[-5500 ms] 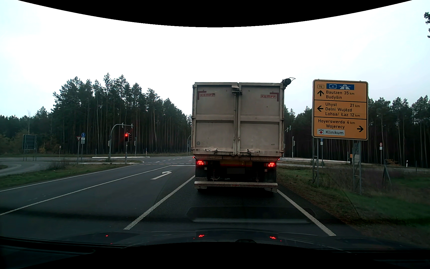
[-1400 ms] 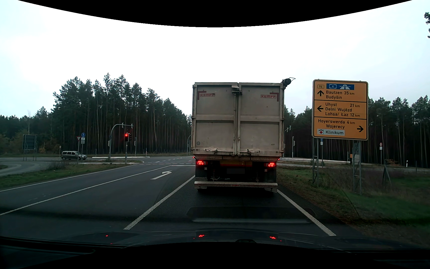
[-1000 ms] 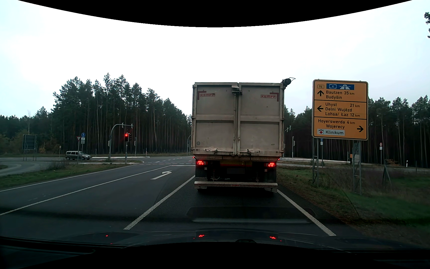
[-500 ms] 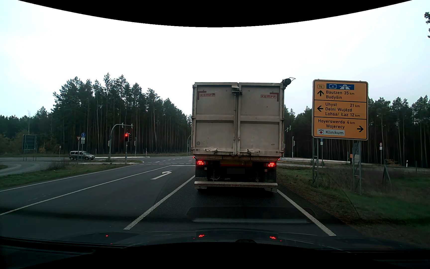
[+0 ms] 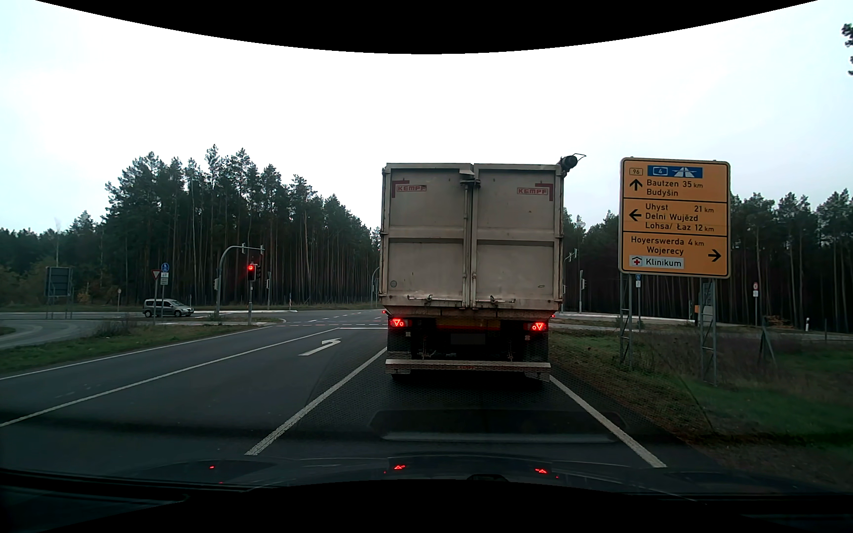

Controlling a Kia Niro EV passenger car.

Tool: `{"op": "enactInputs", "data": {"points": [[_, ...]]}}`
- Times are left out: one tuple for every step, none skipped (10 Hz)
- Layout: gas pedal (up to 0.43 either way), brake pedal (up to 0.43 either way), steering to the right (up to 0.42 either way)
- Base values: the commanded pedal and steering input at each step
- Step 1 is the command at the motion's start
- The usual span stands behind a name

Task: Follow the waypoints while adhering to traffic rules and regulations

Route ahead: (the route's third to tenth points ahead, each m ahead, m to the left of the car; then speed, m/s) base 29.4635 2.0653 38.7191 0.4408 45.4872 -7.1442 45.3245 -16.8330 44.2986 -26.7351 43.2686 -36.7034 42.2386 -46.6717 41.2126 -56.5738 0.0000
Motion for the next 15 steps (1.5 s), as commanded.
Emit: {"op": "enactInputs", "data": {"points": [[0.000,0.354,-0.002],[0.000,0.354,-0.002],[0.000,0.354,-0.002],[0.000,0.354,-0.002],[0.000,0.354,-0.002],[0.000,0.354,-0.001],[0.000,0.354,-0.002],[0.000,0.354,-0.002],[0.000,0.354,-0.002],[0.000,0.354,-0.002],[0.000,0.354,-0.002],[0.000,0.354,-0.002],[0.000,0.354,-0.002],[0.000,0.354,-0.002],[0.000,0.354,-0.002]]}}
